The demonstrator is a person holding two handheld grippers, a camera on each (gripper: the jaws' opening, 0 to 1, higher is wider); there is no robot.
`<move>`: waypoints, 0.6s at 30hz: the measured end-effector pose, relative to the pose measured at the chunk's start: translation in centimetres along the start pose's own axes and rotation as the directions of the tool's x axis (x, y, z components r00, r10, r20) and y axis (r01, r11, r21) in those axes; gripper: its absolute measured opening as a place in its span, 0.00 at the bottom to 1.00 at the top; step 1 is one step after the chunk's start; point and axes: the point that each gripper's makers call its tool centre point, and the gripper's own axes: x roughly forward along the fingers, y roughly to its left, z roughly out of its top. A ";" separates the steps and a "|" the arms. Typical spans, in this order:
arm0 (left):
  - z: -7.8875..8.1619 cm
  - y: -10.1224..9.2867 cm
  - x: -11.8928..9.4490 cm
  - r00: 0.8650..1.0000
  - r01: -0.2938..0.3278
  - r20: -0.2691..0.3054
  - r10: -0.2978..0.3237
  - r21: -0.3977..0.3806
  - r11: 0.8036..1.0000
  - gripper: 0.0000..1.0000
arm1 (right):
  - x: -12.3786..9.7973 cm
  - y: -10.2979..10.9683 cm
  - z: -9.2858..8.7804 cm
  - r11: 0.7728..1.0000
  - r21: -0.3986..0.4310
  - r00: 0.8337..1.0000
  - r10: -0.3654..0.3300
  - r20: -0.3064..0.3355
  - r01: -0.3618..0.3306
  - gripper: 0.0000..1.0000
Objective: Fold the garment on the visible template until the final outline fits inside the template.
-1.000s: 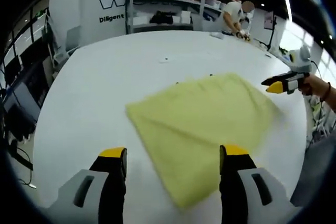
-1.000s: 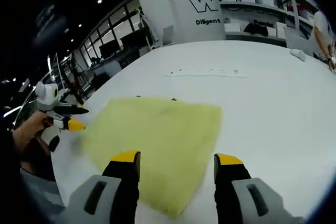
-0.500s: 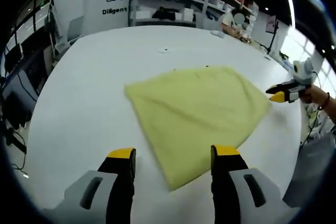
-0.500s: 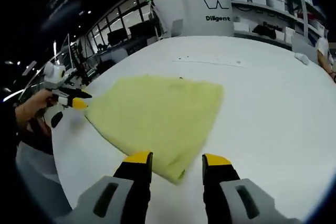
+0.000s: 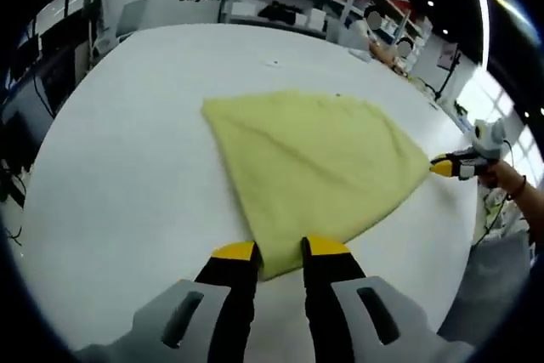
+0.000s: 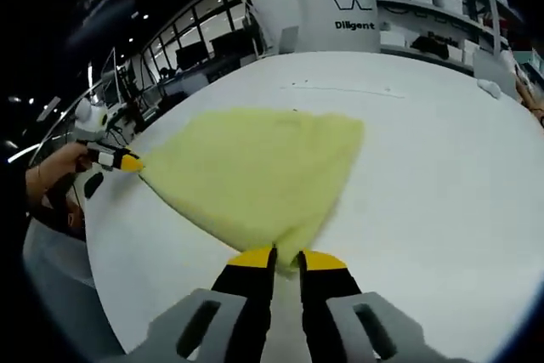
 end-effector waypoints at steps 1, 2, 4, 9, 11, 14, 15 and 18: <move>0.0 -0.1 0.0 1.000 0.000 0.000 0.000 0.005 1.000 0.21 | 0.0 0.0 0.0 1.000 0.000 1.000 0.002 0.001 -0.002 0.02; 0.0 -0.1 -0.1 1.000 -0.001 0.000 0.001 0.010 1.000 0.20 | -0.1 0.1 0.0 1.000 0.000 1.000 0.003 0.003 -0.003 0.01; 0.0 -0.1 -0.1 1.000 -0.002 -0.001 0.002 0.012 1.000 0.18 | -0.1 0.1 0.0 1.000 0.007 1.000 0.005 0.004 -0.005 0.00; -0.5 0.1 0.0 1.000 -0.020 -0.018 0.021 0.052 0.998 0.06 | -0.3 0.0 0.0 0.999 -0.047 1.000 0.002 -0.005 -0.002 0.00; -0.4 0.4 0.0 0.999 -0.041 -0.010 0.043 0.115 0.993 0.05 | -0.6 -0.8 0.0 0.994 -0.107 1.000 -0.022 -0.014 0.021 0.00; -0.4 0.4 0.0 0.999 -0.043 -0.019 0.045 0.118 0.992 0.05 | -1.0 -0.9 0.1 0.998 -0.063 1.000 -0.001 0.015 0.002 0.00; -0.4 0.4 0.0 0.999 -0.043 -0.022 0.045 0.120 0.992 0.05 | -1.2 -1.0 0.0 0.999 -0.040 1.000 0.003 0.017 -0.002 0.00; -0.4 0.4 0.0 0.999 -0.044 -0.022 0.048 0.140 0.989 0.05 | -1.0 -0.8 -0.6 0.997 -0.073 1.000 0.002 -0.011 -0.003 0.00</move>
